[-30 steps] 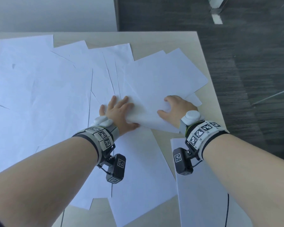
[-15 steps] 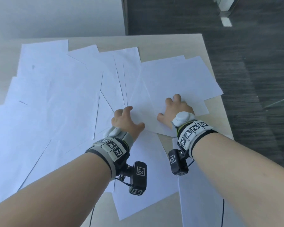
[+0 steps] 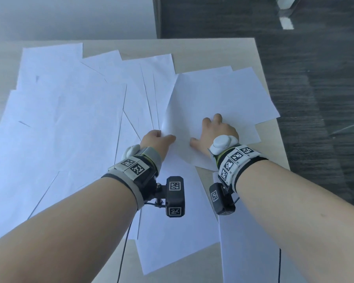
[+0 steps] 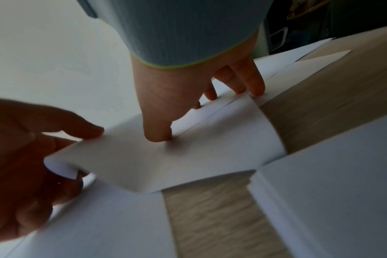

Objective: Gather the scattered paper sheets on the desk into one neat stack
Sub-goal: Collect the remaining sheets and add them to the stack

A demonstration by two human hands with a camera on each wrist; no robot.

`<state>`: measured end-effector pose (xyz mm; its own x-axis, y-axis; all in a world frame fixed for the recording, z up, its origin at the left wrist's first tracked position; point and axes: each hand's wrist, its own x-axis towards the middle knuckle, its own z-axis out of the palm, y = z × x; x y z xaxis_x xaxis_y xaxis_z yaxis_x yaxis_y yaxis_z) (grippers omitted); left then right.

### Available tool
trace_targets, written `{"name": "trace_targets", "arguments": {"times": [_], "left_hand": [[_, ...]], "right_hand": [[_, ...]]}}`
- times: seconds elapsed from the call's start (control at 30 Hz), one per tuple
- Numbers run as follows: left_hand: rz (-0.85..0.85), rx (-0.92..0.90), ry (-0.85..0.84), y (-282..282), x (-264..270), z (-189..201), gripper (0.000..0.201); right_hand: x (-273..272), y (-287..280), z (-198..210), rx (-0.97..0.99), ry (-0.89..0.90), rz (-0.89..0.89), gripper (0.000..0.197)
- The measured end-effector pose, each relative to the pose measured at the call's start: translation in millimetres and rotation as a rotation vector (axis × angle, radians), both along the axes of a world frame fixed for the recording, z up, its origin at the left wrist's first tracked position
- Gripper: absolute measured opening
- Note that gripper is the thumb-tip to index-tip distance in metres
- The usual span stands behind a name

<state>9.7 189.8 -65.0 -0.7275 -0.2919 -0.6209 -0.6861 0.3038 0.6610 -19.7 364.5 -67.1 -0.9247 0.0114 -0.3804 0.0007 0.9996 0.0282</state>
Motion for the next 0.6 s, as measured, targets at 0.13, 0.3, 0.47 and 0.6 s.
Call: {"name": "trace_targets", "arguments": {"times": [0.13, 0.3, 0.47, 0.6], "left_hand": [[0.042, -0.001, 0.017, -3, 2, -7, 0.028], [0.015, -0.001, 0.010, -7, 4, -8, 0.035], [-0.019, -0.015, 0.026, -11, 4, -9, 0.014], [-0.036, -0.012, 0.030, -10, 2, -9, 0.013]], "right_hand": [[-6, -6, -3, -0.003, 0.009, 0.014, 0.046], [-10, -4, -2, -0.004, 0.008, 0.019, 0.037], [-9, -3, 1, 0.024, -0.035, 0.042, 0.049], [-8, -4, -4, 0.044, -0.038, 0.055, 0.057]]}}
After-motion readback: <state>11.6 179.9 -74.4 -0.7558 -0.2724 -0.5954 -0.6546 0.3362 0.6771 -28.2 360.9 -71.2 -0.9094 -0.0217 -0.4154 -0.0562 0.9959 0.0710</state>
